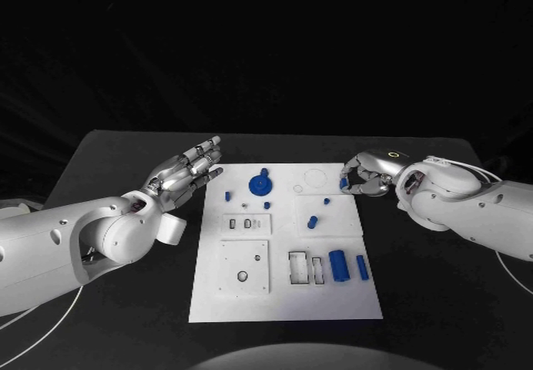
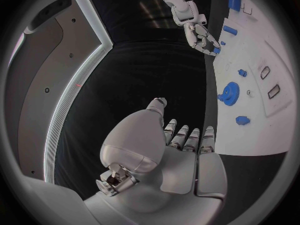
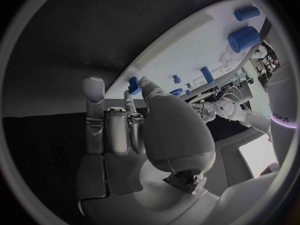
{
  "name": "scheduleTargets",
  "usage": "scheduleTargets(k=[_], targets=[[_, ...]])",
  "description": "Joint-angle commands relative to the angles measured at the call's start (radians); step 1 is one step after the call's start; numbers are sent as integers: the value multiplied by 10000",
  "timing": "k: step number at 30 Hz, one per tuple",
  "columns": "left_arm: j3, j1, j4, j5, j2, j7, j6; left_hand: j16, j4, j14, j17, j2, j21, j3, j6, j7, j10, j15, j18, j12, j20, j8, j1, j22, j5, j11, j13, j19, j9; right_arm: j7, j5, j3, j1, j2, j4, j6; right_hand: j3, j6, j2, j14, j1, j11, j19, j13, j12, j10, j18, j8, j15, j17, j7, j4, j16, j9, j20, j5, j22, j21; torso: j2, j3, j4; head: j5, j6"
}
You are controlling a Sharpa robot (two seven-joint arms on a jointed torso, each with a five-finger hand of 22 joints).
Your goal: Assemble the parts on the task board
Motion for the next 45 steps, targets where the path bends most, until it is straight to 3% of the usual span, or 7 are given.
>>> scheduleTargets(k=[1,11,19,25,30,37,45], targets=[[4,-2,3,-40,23,36,238,-15,-80,12,0,-34,37,2,52,20,-7,61,-6,53,35,44,48,13,49,80,6,10,10,78,0,1,-16,23,-37,102,5,125,17,667,104,-87,99,2633,39,1047,-41,100,-105,642,-9,-83,-68,87,1,213,13,-79,3,-2,9,0,-30],[3,-7,-21,-37,41,-10,267,-15,-80,12,0,-34,37,2,52,20,-7,61,-6,53,35,44,48,13,49,80,6,10,10,128,77,1,-51,99,-140,-2,139,510,168,650,295,-147,91,2633,39,1047,-25,439,-150,560,-89,-242,-133,407,-36,805,-10,-245,3,-2,7,18,-45],[2,-17,-47,-35,36,-33,288,-15,-83,13,0,-30,38,5,54,26,-6,66,-7,55,40,44,47,13,50,88,5,11,10,361,621,2,-66,128,-78,-545,304,649,245,657,342,-168,128,2633,39,1047,-34,606,-174,570,-98,-335,-115,649,-66,1789,63,-272,-12,5,-22,87,-47],[0,-34,-58,-35,3,-24,290,-14,-89,15,1,-23,39,13,57,39,-5,76,-8,60,48,46,44,14,53,103,5,13,11,466,895,15,36,66,548,-1305,352,649,182,659,273,-138,182,2633,39,1047,-47,635,-167,558,-47,-324,-116,741,-70,2197,139,-224,4,10,-28,199,-54],[-1,-96,-81,-35,32,47,335,-13,-102,18,2,-15,40,26,63,50,0,90,-10,68,60,48,46,15,58,123,5,17,12,376,990,83,312,92,1786,-1663,369,620,119,681,248,-98,247,2633,39,1047,-74,620,-145,659,-10,-332,-22,765,-62,2319,248,-85,-4,28,17,196,-163],[0,-176,-20,-35,62,120,404,-9,-126,25,5,-3,44,52,67,54,2,106,-12,77,74,49,57,18,66,145,4,24,12,203,1037,115,348,734,2496,-1205,430,648,98,724,272,-80,344,2633,39,1047,-104,634,-136,813,-7,-386,129,809,-56,2414,400,113,8,28,52,166,-184],[1,-196,23,-35,31,146,423,-9,-143,25,5,-5,45,63,97,62,8,112,-12,84,81,59,62,18,67,154,5,26,17,-208,360,120,-166,1896,2101,-596,518,768,66,764,302,-28,430,2633,39,1047,-138,693,-101,981,-6,-484,293,887,-37,2601,566,311,3,23,15,140,-237]])
